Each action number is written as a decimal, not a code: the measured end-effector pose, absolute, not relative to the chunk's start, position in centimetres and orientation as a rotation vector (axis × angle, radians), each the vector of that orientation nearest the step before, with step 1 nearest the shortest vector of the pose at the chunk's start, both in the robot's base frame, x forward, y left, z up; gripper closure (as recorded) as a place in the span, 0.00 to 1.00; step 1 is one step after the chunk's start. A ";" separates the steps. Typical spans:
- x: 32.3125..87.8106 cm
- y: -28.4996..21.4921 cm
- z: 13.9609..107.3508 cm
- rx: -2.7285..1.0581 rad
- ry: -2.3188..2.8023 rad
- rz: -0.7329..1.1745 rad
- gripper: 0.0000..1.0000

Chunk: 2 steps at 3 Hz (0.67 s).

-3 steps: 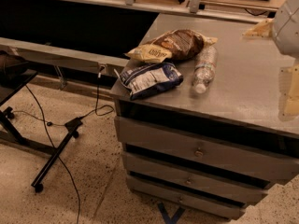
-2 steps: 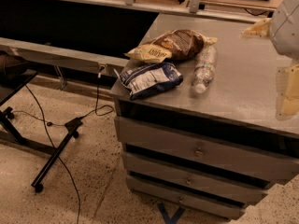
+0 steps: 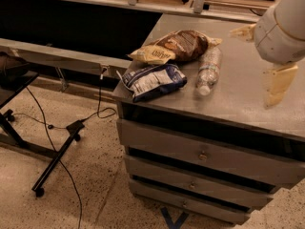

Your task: Pick water bottle

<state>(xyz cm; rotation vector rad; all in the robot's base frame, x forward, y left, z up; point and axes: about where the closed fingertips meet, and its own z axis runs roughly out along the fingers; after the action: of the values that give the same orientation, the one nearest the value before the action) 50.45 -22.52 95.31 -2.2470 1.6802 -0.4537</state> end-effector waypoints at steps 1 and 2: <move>53.9 -22.2 96.0 -2.337 1.495 -0.590 0.00; 56.7 -21.5 95.9 -2.437 1.332 -0.778 0.00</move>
Offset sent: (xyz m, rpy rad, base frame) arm 0.0976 0.0137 -0.0058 -0.4343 -0.2538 0.3441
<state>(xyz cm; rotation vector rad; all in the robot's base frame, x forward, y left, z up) 56.67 -21.47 95.93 -2.4367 1.3317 -0.7784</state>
